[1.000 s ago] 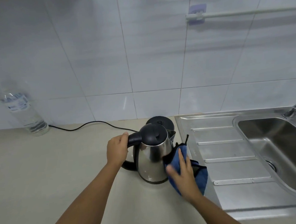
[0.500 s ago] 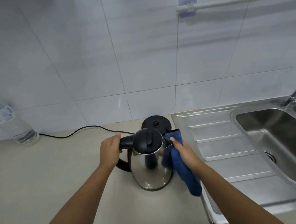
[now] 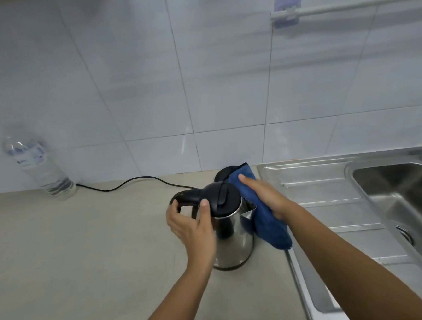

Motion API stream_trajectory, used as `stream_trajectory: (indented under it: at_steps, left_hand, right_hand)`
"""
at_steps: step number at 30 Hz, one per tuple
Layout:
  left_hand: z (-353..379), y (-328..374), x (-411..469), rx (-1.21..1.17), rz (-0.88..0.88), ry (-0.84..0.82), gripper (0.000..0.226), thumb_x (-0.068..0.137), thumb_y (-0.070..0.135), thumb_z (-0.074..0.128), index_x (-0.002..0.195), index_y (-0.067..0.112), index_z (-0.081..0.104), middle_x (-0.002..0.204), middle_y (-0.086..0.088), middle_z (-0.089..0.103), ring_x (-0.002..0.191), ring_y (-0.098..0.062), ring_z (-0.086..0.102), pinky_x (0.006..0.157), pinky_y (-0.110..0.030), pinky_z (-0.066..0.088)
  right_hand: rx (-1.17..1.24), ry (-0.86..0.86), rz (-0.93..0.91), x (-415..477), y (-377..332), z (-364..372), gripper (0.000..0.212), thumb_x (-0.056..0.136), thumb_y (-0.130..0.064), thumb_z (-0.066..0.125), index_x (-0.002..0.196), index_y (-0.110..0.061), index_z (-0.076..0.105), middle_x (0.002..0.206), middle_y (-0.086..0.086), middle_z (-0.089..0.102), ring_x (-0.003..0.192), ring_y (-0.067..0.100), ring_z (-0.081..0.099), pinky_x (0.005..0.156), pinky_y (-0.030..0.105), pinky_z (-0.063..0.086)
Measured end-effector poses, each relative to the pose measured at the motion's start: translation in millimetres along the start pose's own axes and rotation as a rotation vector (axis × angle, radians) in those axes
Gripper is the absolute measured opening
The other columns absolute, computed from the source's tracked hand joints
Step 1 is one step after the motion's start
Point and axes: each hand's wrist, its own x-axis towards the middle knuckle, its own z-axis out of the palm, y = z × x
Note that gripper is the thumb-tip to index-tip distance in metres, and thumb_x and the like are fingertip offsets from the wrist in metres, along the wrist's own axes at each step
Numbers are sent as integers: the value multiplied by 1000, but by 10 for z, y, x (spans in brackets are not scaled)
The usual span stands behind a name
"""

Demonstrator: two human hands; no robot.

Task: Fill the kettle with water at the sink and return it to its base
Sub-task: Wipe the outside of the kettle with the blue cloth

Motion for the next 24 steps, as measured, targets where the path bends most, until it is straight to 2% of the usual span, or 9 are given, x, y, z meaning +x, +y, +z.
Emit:
stream_trajectory:
  at_steps: [4,6,9,12,15,17,19,21,24]
  left_hand:
    - [77,21,-181,-59,-2,-189,80,93,44,50,153,20,3,160,6,-1,131,7,13,105,-18,19]
    - [70,-7,-205,-13,38,-239,82,93,52,44,153,23,-3,161,7,-5,135,6,7,116,-29,14]
    - [19,-42,-183,2,62,-327,84,88,60,42,153,30,-3,161,7,6,141,2,10,117,-32,14]
    - [-43,-65,-54,2,69,-395,81,85,61,42,153,32,9,157,8,27,140,-6,30,113,-28,27]
    - [-69,-77,114,-49,61,-468,70,86,52,47,150,34,25,134,18,53,116,11,51,92,-8,39]
    - [-73,-87,228,-50,72,-515,64,87,46,47,148,31,33,122,26,57,107,15,55,82,-3,41]
    - [-75,-77,329,-29,81,-553,60,88,41,45,146,29,36,114,32,59,104,15,56,80,-5,42]
    - [-65,-63,392,-17,81,-591,59,88,38,42,146,30,36,108,40,59,102,19,55,78,-3,41]
    - [-50,14,362,-12,42,-581,57,86,41,40,142,40,38,122,35,56,92,24,53,64,3,40]
  right_hand:
    - [-70,-93,98,25,10,31,78,76,-75,65,125,-15,70,119,5,75,119,22,66,114,41,40]
    - [-40,-76,110,-47,97,-27,80,73,-76,67,125,-15,70,117,7,76,117,24,68,113,43,42]
    - [-44,-13,133,-229,163,-76,78,71,-80,66,121,-20,72,111,3,78,108,20,72,104,39,49]
    - [-76,91,137,-459,230,-63,59,75,-80,60,102,-29,73,89,-6,80,83,10,75,74,25,51]
    - [-76,207,138,-703,327,30,45,84,-73,57,93,-30,68,86,-5,76,84,9,70,66,22,47]
    - [-24,233,102,-853,439,144,40,85,-70,57,93,-33,67,92,-9,73,85,4,69,65,18,48]
    - [27,218,31,-960,600,289,47,83,-73,55,111,-36,64,114,-10,68,98,-2,66,78,14,48]
    - [12,201,-45,-1001,758,422,76,79,-78,51,143,-37,46,143,-13,43,123,0,48,96,17,37]
    - [28,206,-79,-931,826,508,92,75,-79,49,155,-41,26,149,-21,24,129,0,34,95,12,31]
